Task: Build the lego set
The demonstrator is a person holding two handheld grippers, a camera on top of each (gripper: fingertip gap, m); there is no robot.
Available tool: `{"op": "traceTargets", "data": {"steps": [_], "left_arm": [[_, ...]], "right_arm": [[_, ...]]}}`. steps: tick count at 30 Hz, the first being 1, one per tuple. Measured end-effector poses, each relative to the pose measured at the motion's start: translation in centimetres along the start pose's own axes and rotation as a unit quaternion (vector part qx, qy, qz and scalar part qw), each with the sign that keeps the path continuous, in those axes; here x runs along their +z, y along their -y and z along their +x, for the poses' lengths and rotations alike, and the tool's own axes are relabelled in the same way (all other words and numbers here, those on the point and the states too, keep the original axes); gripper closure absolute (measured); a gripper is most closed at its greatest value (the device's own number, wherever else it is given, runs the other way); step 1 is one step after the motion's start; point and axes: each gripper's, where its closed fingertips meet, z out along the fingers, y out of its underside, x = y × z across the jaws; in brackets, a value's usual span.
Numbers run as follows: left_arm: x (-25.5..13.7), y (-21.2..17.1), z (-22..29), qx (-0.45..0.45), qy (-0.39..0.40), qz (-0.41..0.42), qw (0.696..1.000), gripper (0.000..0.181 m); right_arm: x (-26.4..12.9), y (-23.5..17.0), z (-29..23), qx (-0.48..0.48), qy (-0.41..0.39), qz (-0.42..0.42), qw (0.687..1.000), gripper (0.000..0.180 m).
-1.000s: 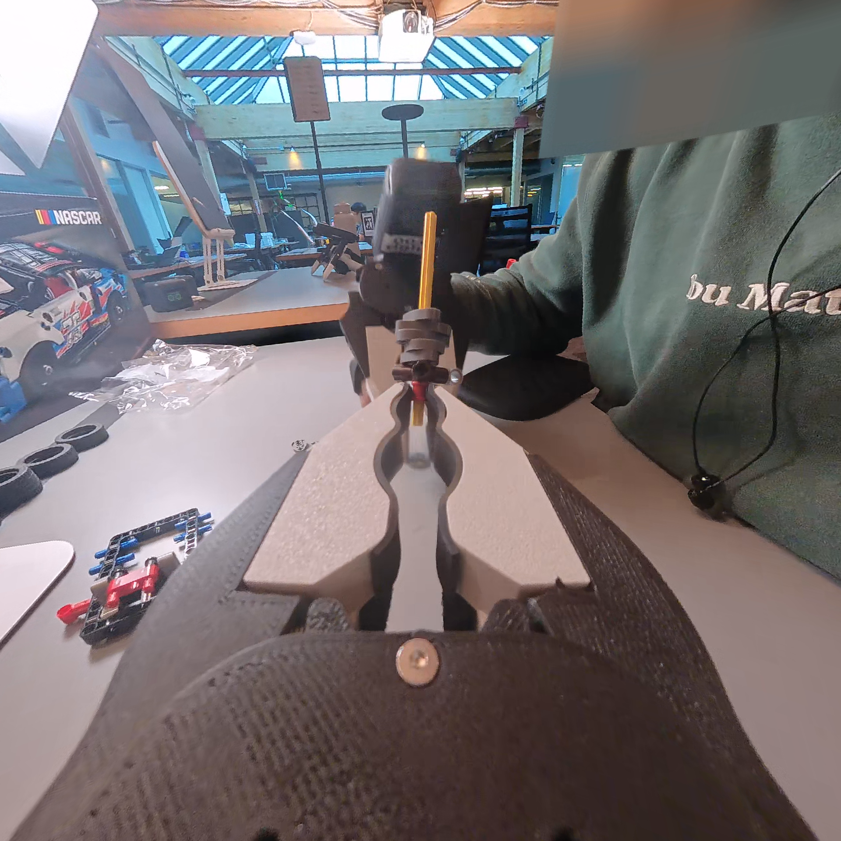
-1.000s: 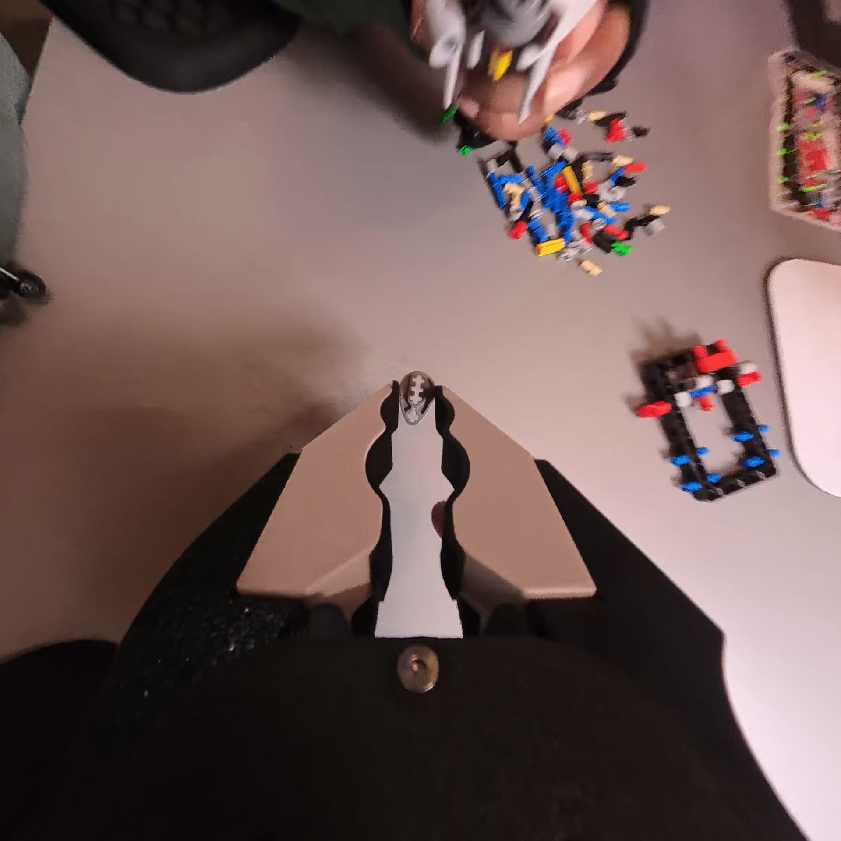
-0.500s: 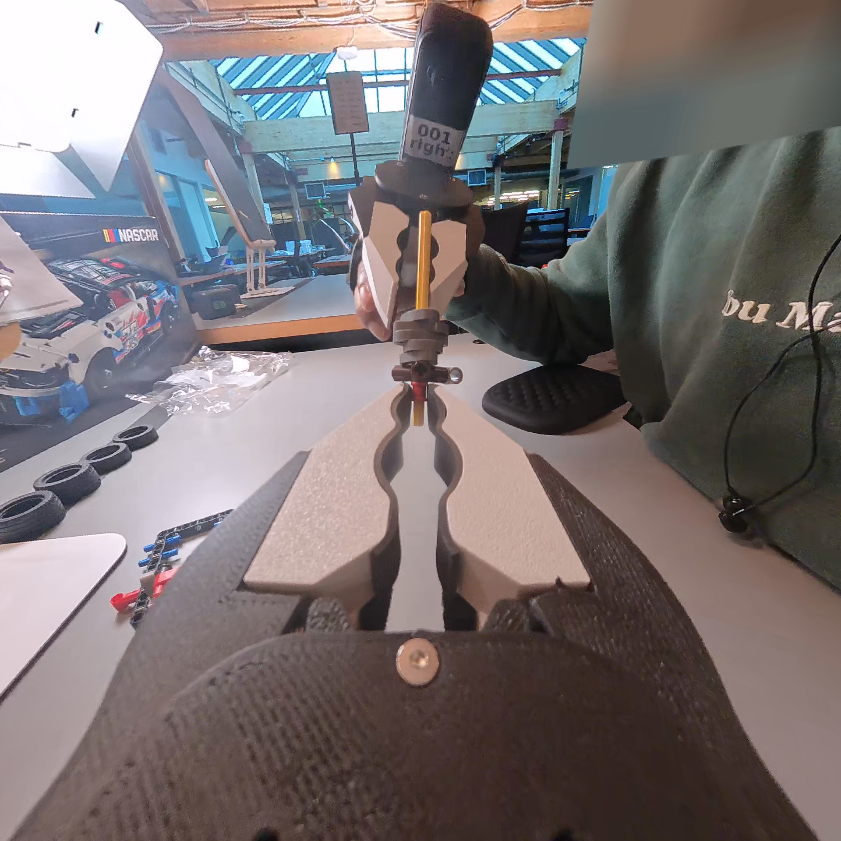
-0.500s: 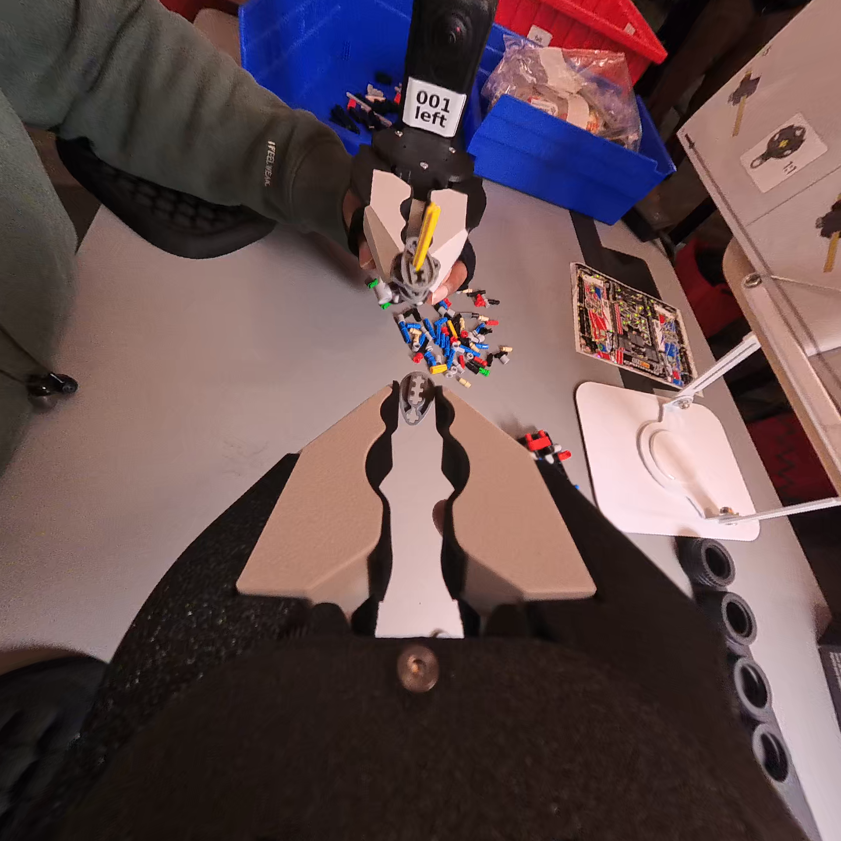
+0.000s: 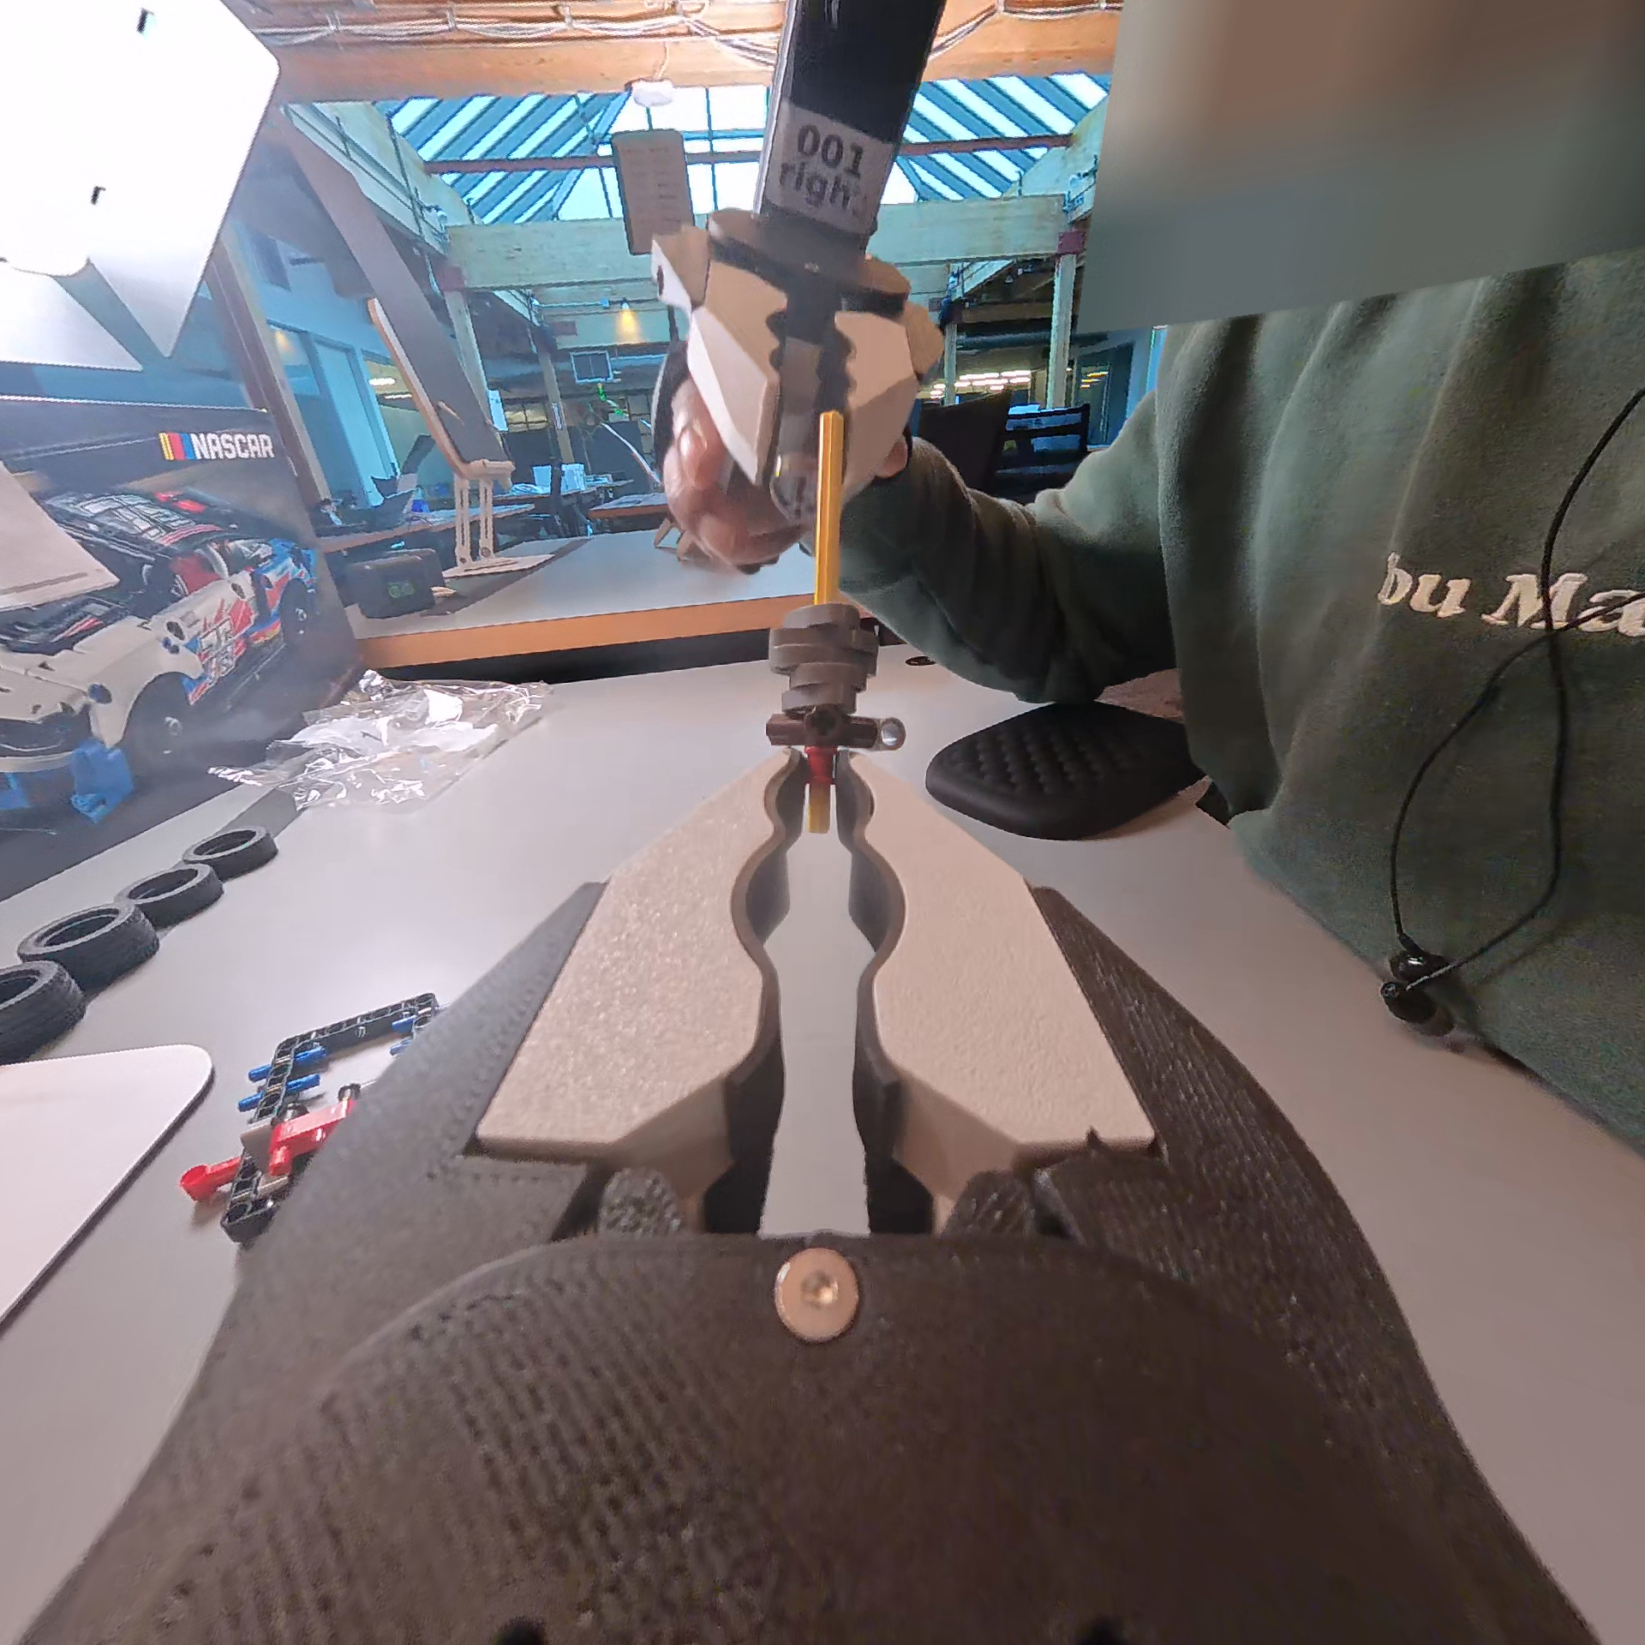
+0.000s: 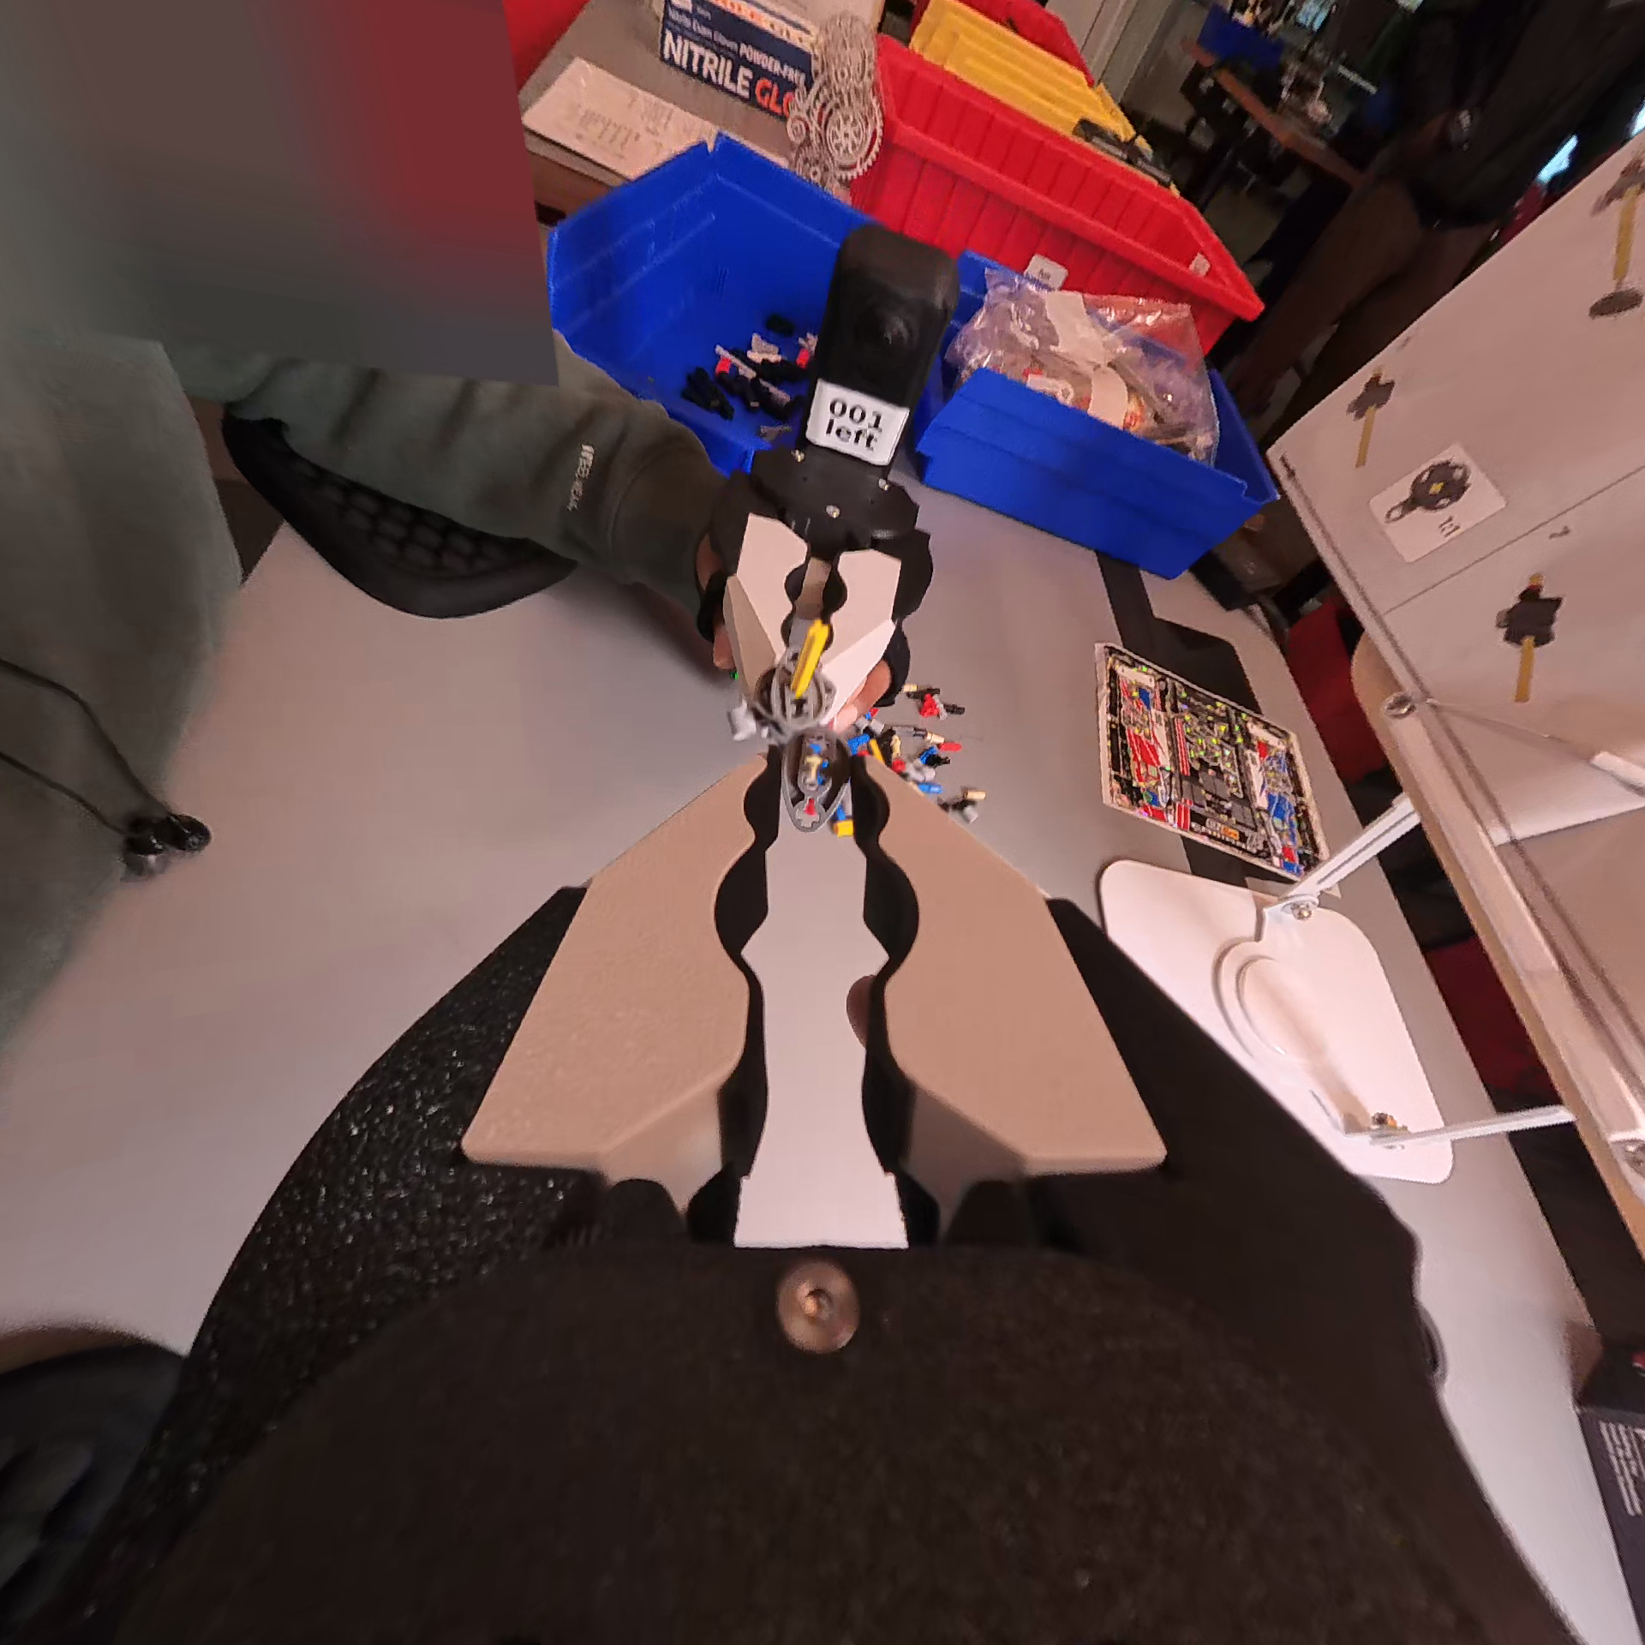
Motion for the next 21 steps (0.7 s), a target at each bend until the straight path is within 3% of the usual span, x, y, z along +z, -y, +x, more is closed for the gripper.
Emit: {"op": "traceTargets", "data": {"steps": [7,21], "left_arm": [[0.0,-0.4,-0.2,-0.006,0.004,-0.009,1.000,0.176],[-0.4,-0.4,0.2,0.010,-0.009,-0.008,1.000,0.176]], "right_arm": [[-0.1,2.7,0.7,-0.021,-0.004,0.030,0.999,0.166],[1.8,2.7,-0.6,-0.024,0.018,0.043,0.999,0.166]]}}
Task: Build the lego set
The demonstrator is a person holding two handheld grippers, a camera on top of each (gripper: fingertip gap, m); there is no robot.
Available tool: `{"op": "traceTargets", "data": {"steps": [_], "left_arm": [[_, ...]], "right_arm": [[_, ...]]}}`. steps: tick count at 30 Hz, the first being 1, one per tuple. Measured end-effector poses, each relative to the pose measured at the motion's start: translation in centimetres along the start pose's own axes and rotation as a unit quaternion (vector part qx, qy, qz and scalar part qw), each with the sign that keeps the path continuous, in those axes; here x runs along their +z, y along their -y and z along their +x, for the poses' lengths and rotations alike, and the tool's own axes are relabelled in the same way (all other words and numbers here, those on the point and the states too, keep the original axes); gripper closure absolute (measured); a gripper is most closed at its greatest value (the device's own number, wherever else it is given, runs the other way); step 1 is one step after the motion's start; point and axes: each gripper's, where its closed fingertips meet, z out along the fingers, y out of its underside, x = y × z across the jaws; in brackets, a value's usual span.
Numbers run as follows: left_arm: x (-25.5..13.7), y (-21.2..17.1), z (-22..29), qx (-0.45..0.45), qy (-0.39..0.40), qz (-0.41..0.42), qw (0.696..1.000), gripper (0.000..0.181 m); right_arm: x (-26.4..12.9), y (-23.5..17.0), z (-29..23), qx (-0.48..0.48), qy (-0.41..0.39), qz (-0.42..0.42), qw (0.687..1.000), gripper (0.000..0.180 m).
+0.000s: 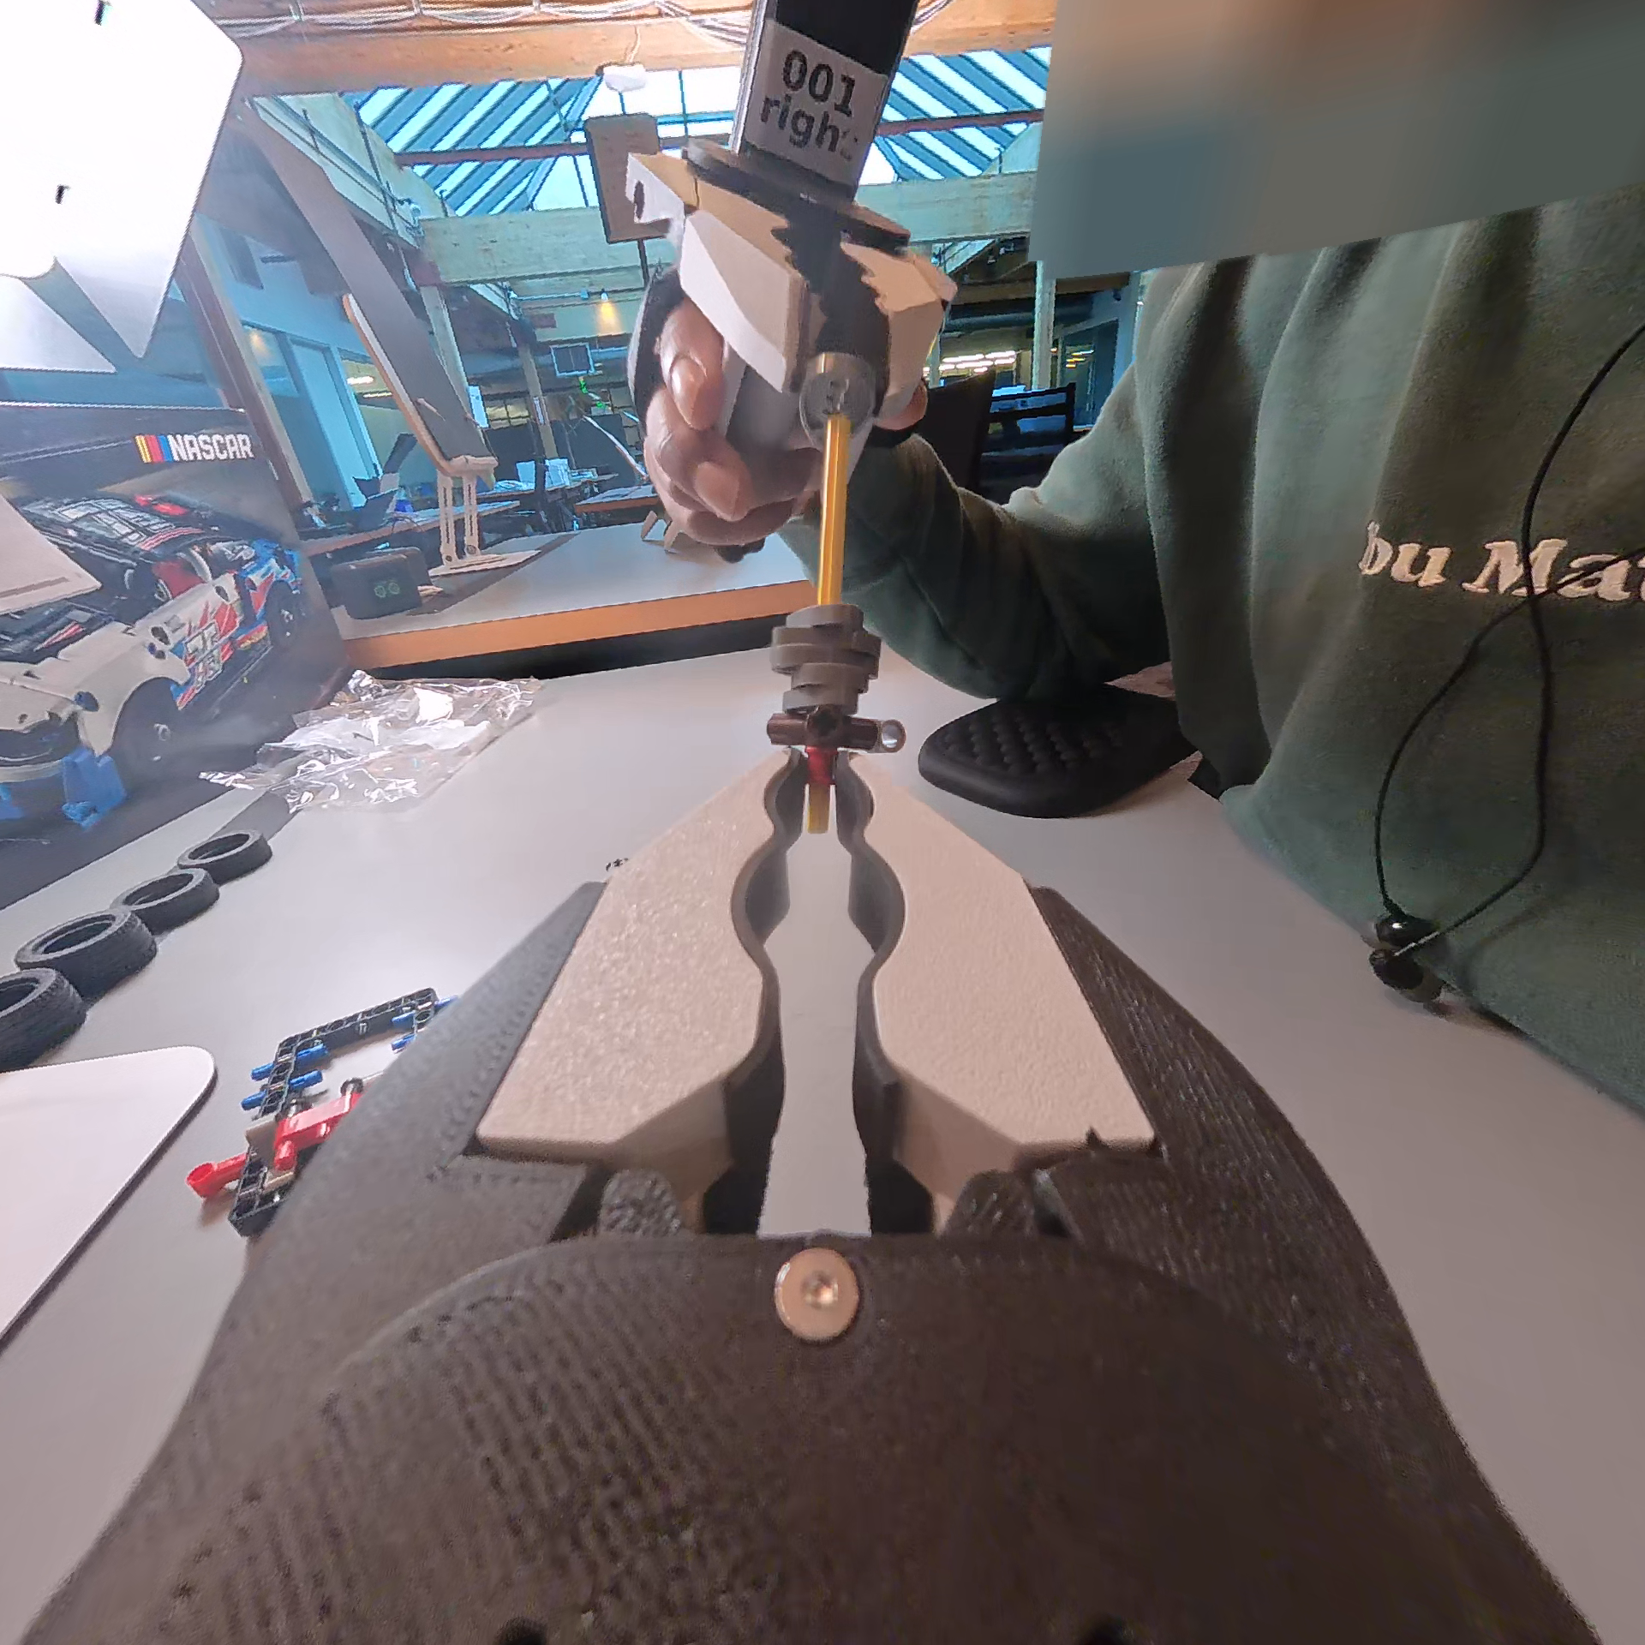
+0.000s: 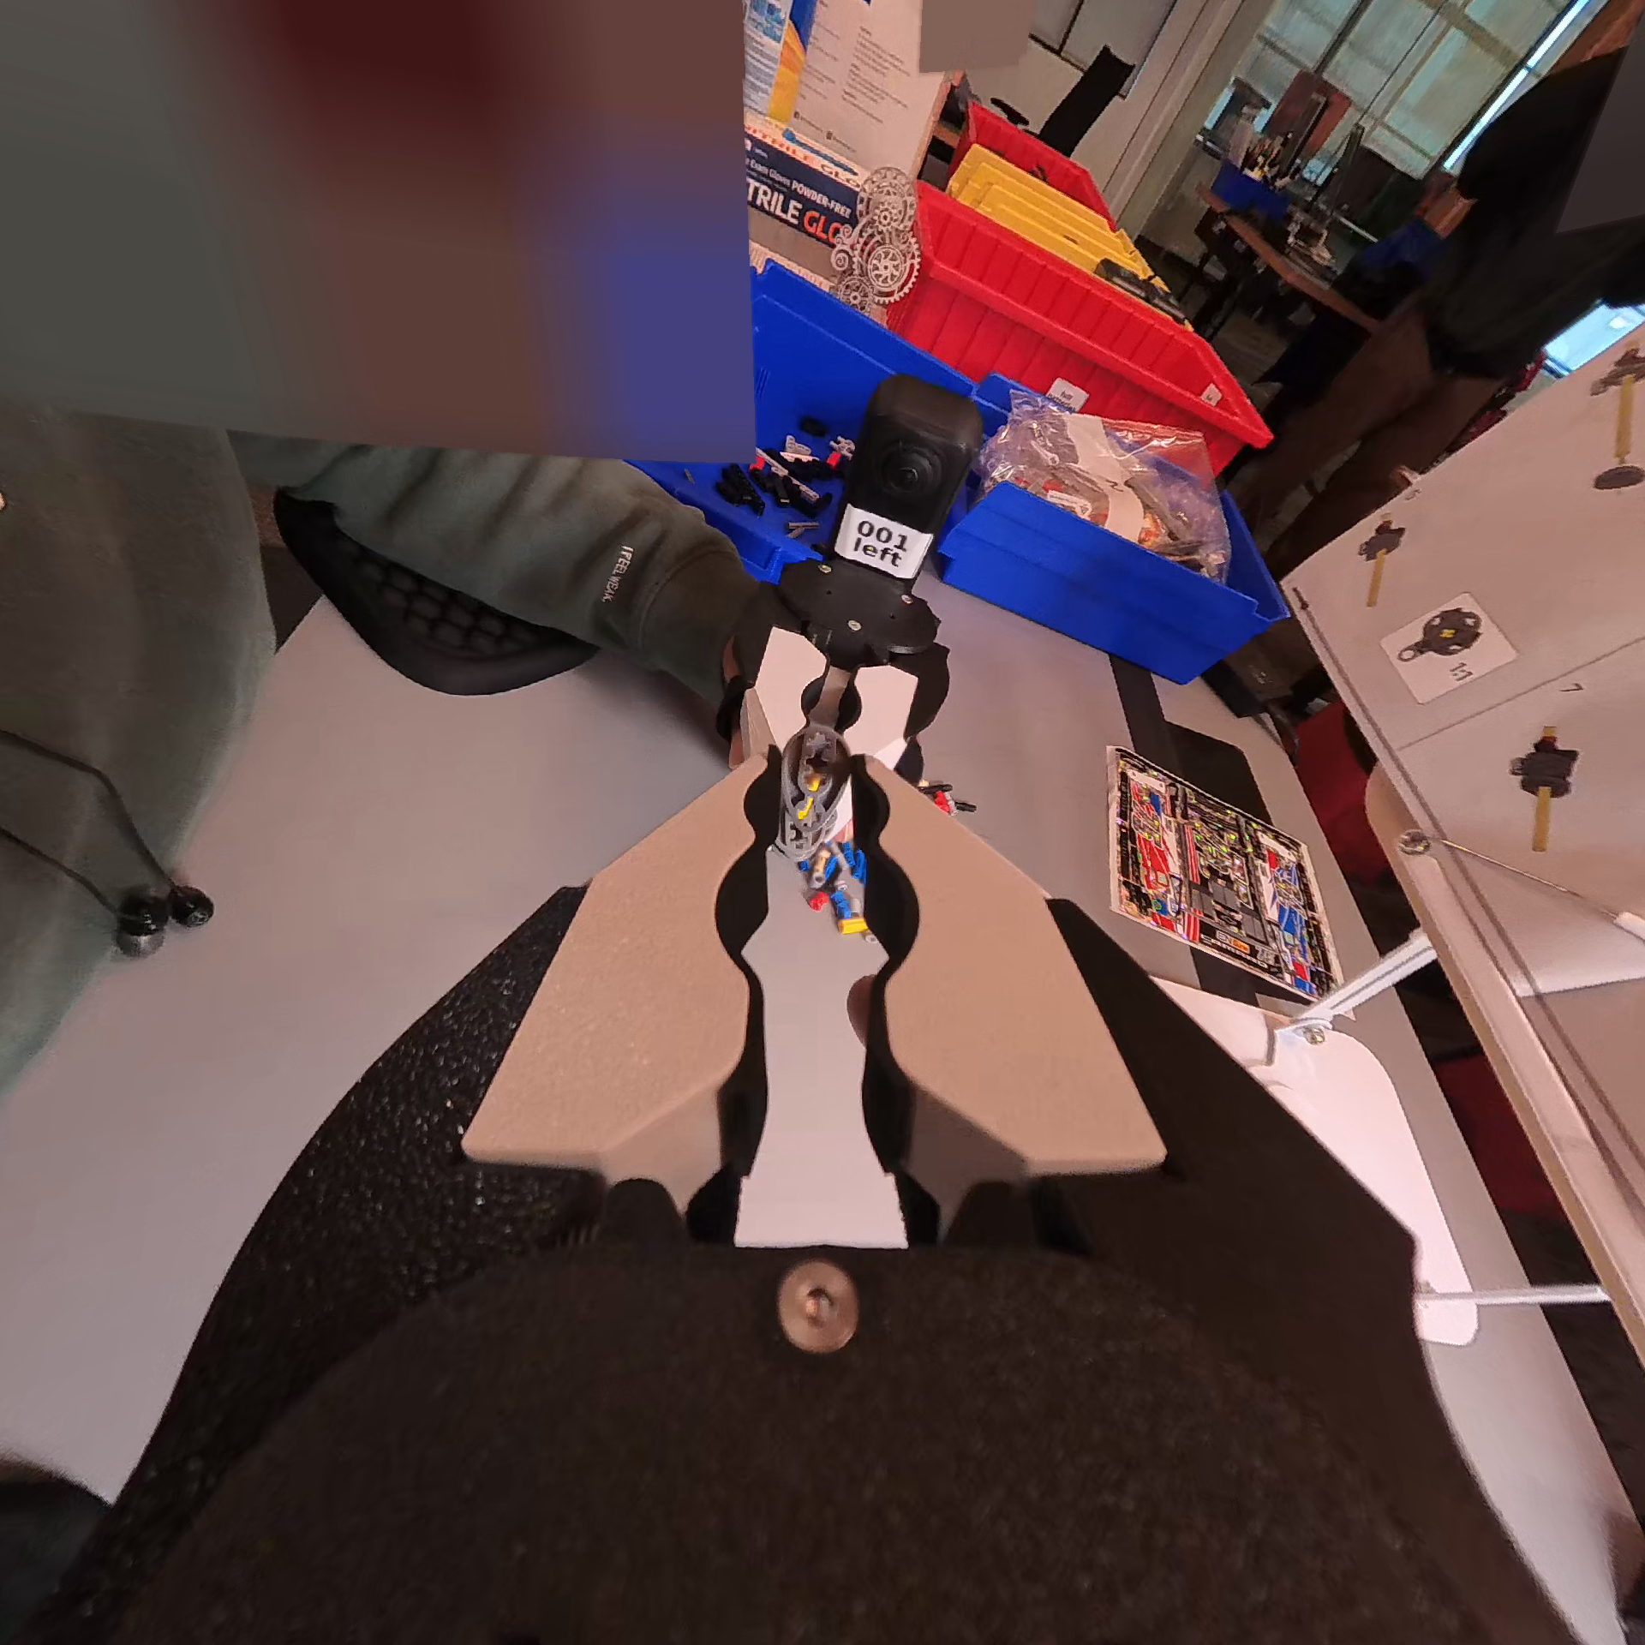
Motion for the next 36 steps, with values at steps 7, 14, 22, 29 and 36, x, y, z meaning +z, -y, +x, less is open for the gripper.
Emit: {"op": "traceTargets", "data": {"steps": [7,14,22,29,36], "left_arm": [[0.2,0.2,0.6,0.017,-0.011,-0.005,1.000,0.177],[0.5,0.0,1.1,0.027,-0.022,-0.022,0.999,0.177],[0.4,-0.3,1.3,0.030,-0.029,-0.041,0.998,0.177],[0.3,-0.7,1.6,0.016,-0.041,-0.061,0.997,0.177],[0.4,-0.6,1.8,0.007,-0.045,-0.057,0.997,0.177]], "right_arm": [[0.2,0.6,-1.2,-0.020,0.009,0.012,1.000,0.167],[0.1,0.7,-1.9,-0.045,0.011,0.013,0.999,0.166],[0.3,0.4,-2.2,-0.047,0.019,0.003,0.999,0.167],[0.3,-0.2,-2.7,-0.047,0.032,-0.008,0.998,0.167],[0.6,0.1,-2.9,-0.040,0.030,0.020,0.999,0.166]]}}
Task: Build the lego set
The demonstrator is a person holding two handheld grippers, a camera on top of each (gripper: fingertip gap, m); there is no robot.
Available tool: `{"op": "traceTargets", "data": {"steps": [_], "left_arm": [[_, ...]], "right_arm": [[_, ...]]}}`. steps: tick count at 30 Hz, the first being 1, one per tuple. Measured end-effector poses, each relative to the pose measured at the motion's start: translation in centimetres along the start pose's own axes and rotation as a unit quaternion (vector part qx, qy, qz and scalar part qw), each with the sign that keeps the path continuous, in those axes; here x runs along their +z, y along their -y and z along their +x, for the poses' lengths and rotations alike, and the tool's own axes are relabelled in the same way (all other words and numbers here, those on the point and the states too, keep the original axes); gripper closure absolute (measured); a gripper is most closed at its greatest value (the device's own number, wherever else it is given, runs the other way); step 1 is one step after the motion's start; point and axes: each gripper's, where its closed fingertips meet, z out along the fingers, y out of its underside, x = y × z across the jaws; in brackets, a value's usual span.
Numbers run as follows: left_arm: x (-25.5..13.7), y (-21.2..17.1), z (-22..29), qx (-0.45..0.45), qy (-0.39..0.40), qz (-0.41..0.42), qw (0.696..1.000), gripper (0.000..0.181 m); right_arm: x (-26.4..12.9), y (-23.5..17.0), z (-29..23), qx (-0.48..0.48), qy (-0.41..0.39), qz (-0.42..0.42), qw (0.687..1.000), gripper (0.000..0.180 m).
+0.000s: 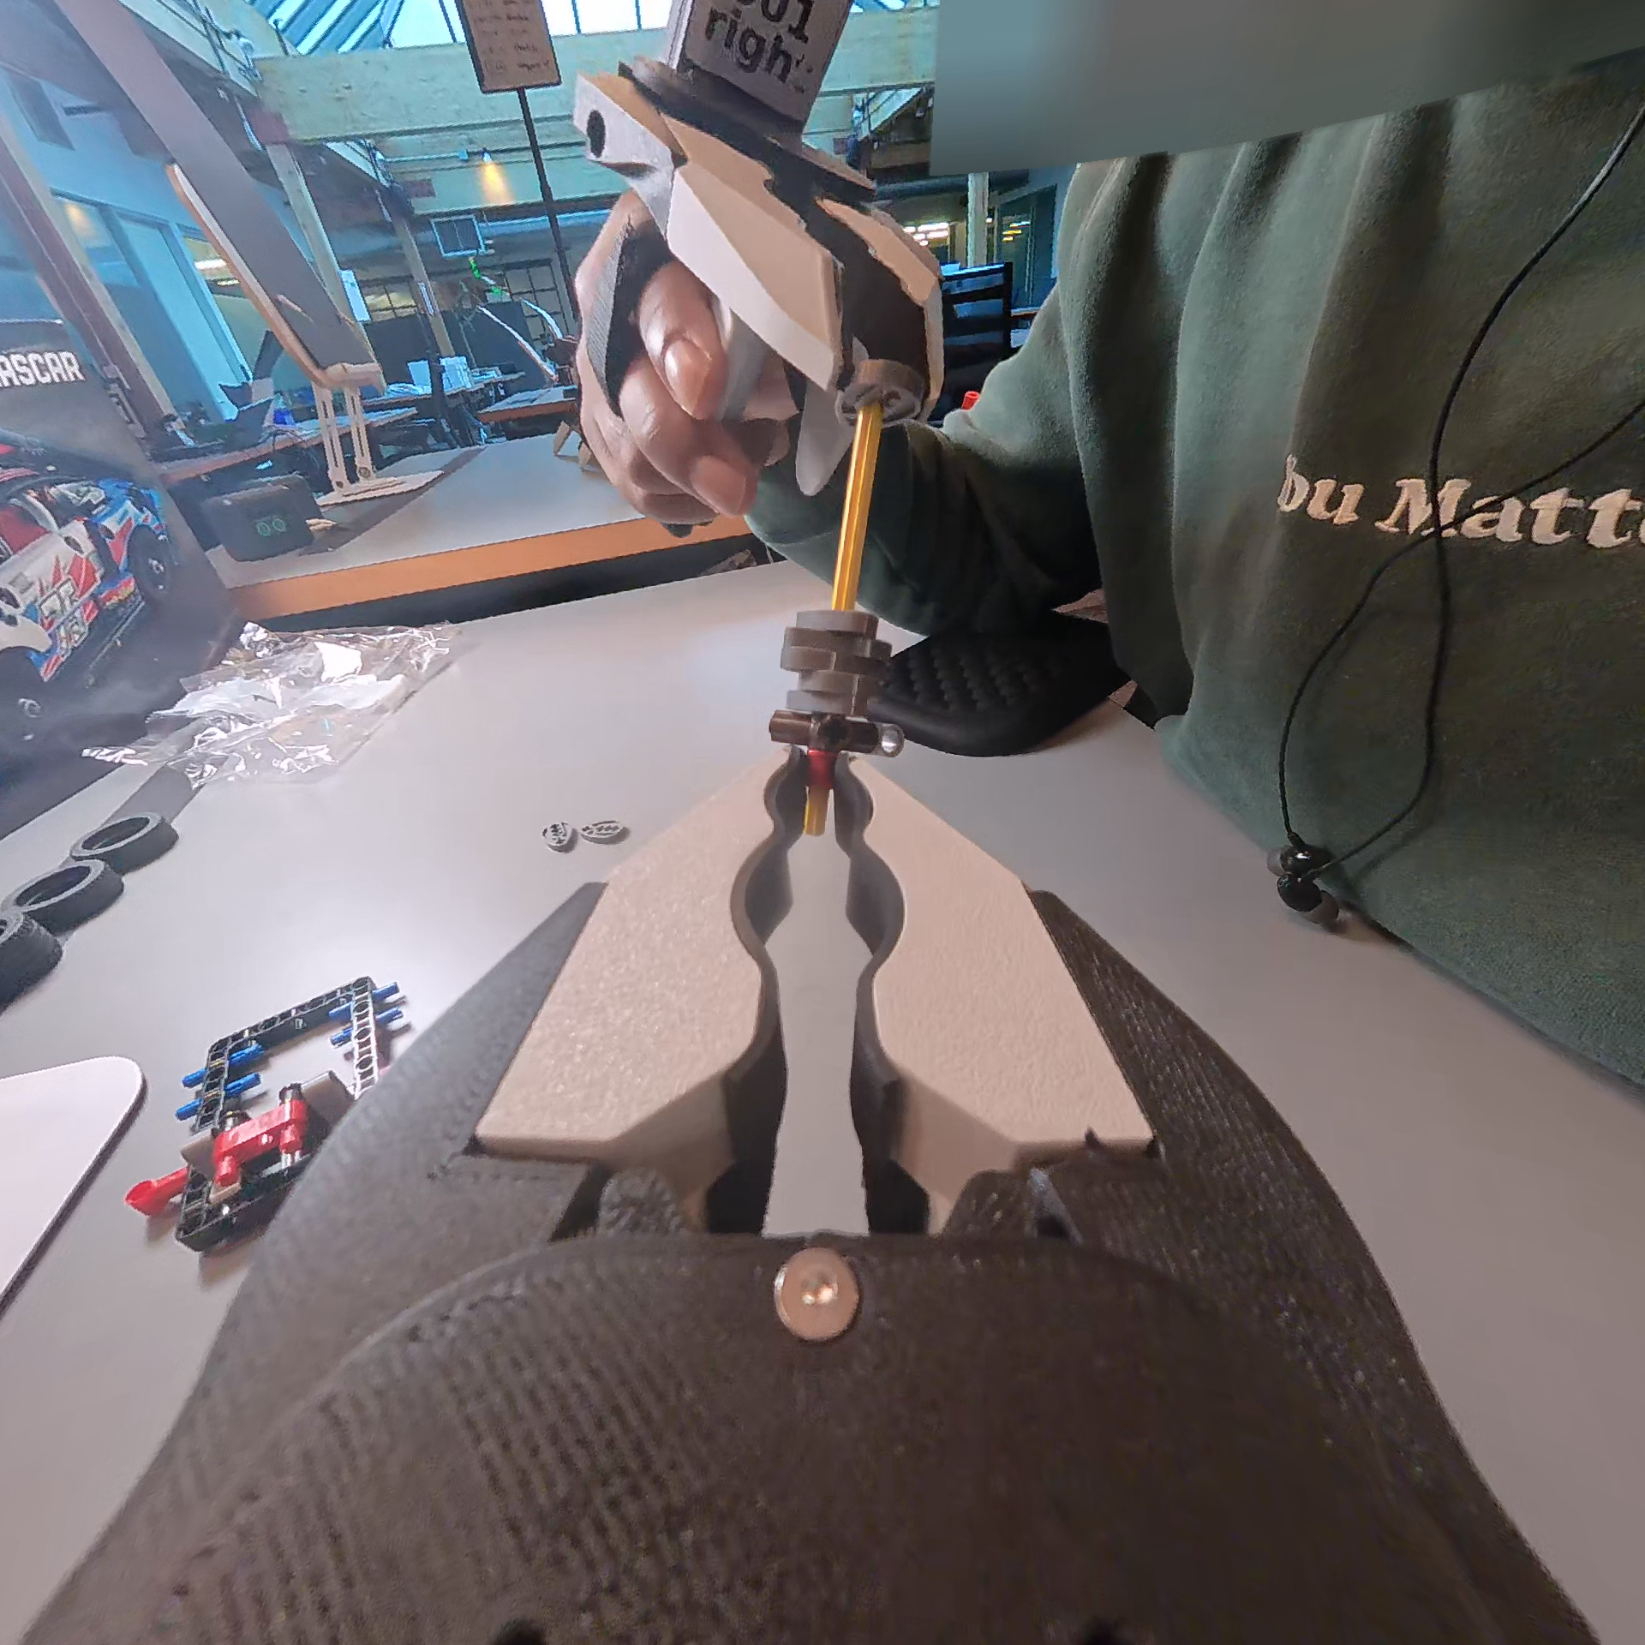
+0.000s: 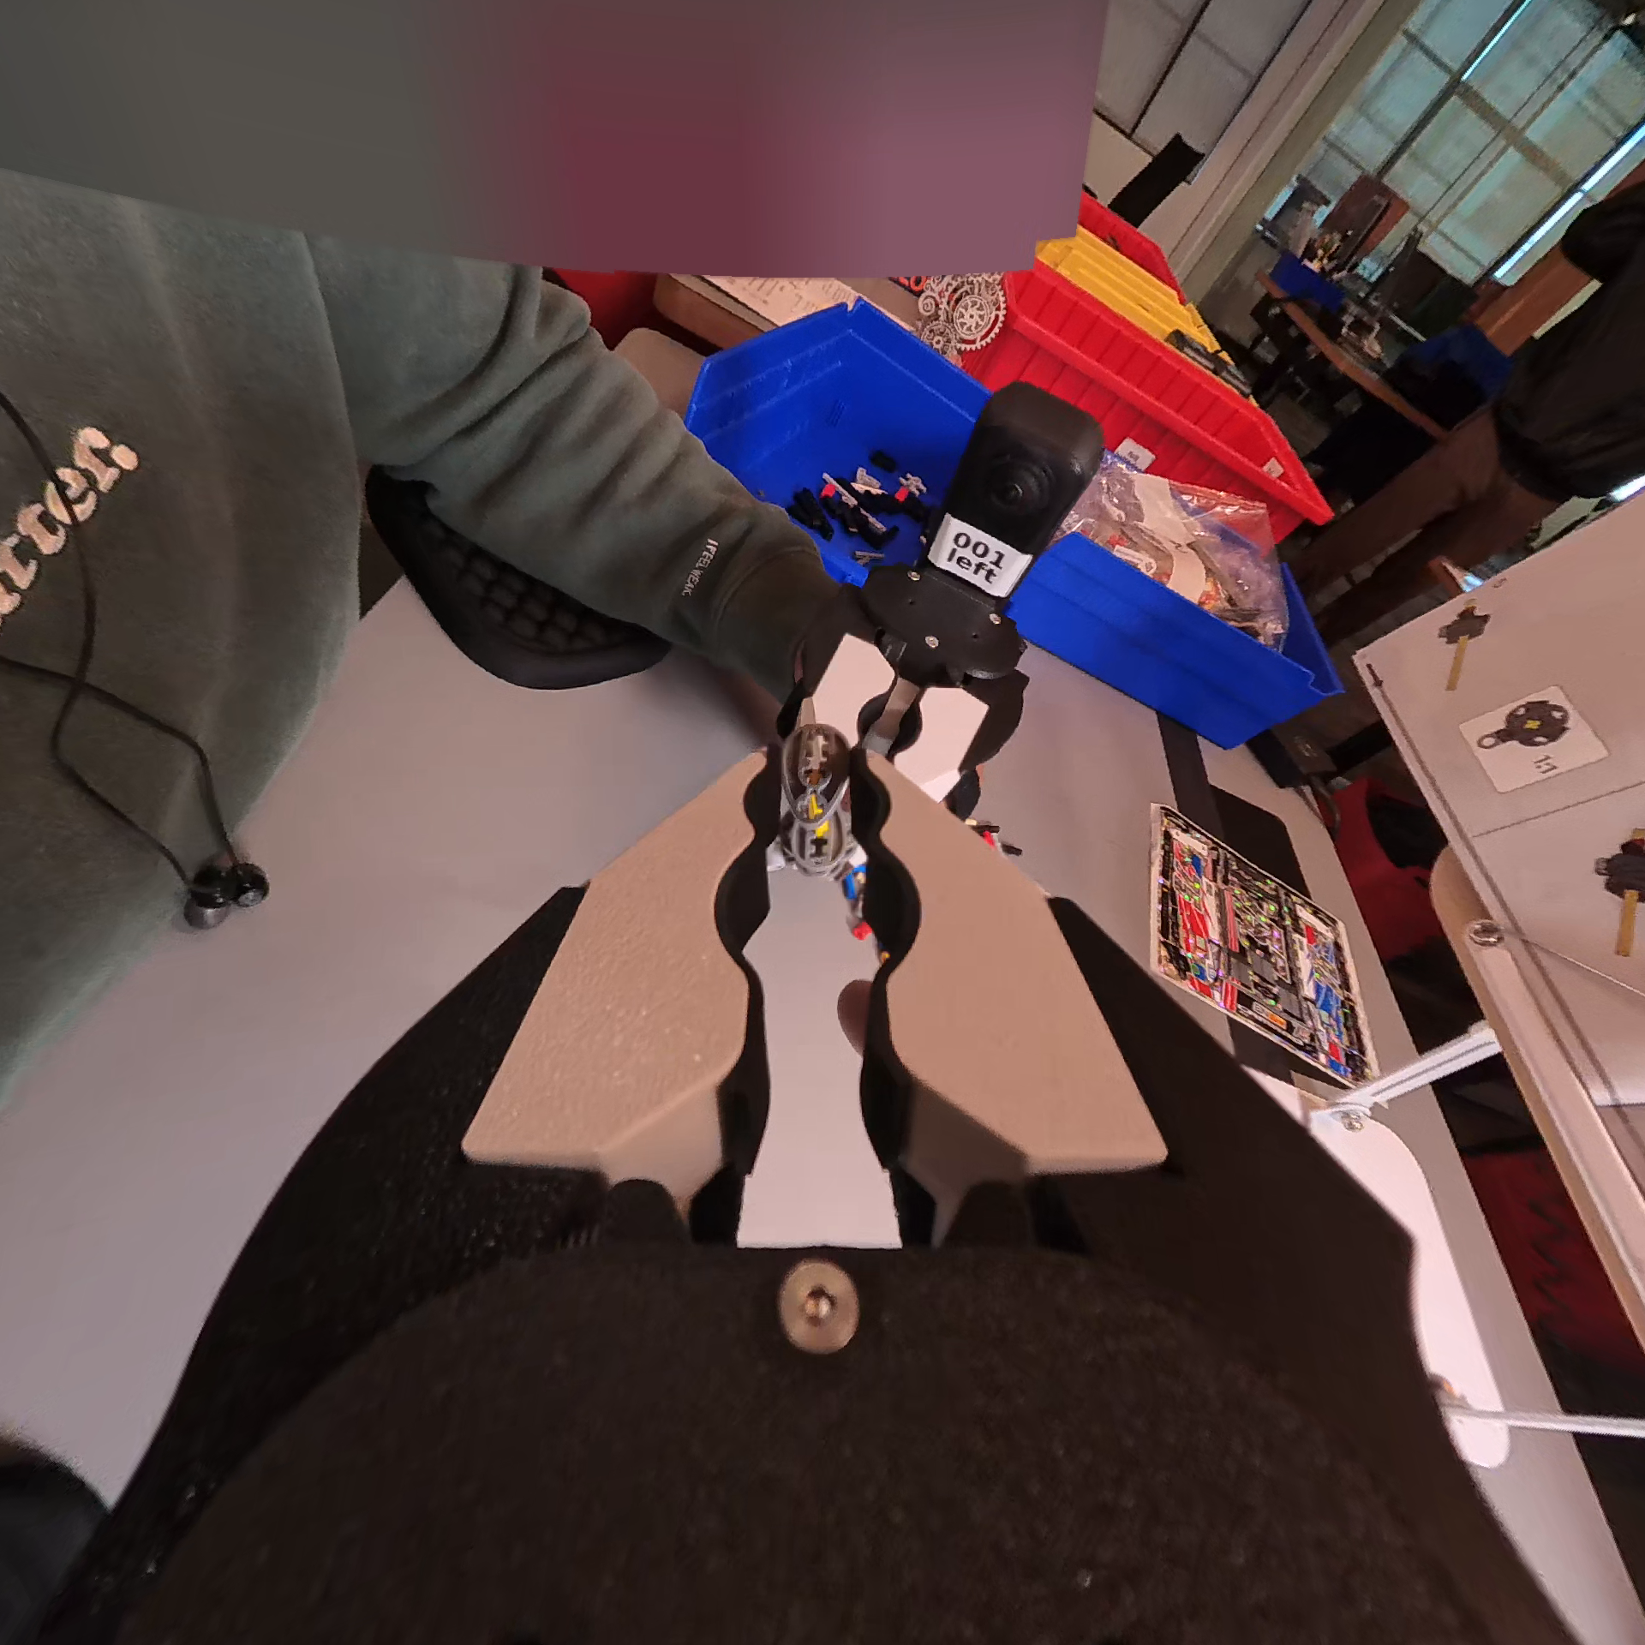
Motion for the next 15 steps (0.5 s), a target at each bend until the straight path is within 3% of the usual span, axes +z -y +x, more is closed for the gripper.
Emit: {"op": "traceTargets", "data": {"steps": [15], "left_arm": [[0.32,-0.82,0.40,-0.017,-0.016,-0.021,1.000,0.178]], "right_arm": [[0.54,-0.51,-0.69,0.018,0.025,0.016,0.999,0.166]]}}
